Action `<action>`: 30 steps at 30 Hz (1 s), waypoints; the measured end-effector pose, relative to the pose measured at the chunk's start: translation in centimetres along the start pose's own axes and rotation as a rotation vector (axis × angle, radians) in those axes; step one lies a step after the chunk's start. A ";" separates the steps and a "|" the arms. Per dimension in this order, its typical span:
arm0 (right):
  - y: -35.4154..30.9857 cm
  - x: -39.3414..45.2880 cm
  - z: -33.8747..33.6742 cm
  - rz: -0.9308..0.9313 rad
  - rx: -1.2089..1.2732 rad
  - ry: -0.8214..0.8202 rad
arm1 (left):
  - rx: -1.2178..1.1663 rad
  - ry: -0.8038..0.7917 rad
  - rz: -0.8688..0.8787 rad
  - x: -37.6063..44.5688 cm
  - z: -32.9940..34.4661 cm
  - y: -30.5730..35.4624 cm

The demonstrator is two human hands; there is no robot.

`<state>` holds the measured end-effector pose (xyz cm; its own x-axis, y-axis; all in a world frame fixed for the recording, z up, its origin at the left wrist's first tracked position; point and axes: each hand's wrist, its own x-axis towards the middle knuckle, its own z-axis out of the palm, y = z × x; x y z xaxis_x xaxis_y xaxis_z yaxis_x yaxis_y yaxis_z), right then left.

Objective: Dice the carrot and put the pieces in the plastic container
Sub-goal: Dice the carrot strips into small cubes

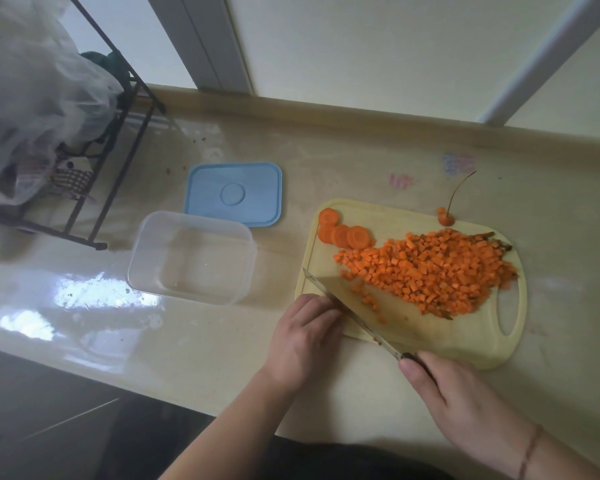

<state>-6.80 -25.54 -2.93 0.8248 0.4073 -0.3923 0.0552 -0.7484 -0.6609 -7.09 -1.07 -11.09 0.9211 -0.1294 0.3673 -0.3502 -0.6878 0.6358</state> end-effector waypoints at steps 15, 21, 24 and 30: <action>0.7 3.0 -0.8 0.043 0.073 0.084 | 0.031 -0.052 0.047 0.9 0.2 -0.5; -0.1 2.4 -3.3 -0.041 0.063 0.077 | -0.020 -0.124 0.028 3.7 1.8 -0.3; -0.3 1.6 -5.1 -0.028 -0.055 0.145 | -0.080 -0.130 -0.061 4.9 2.4 0.5; 1.0 1.6 -6.5 -0.083 -0.499 0.271 | -0.123 -0.048 -0.063 3.3 0.2 1.5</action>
<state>-1.74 -29.03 -0.10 0.9174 0.3758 -0.1307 0.3307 -0.9029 -0.2746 -4.56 -2.66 -9.11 0.9479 -0.1243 0.2932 -0.3068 -0.6031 0.7363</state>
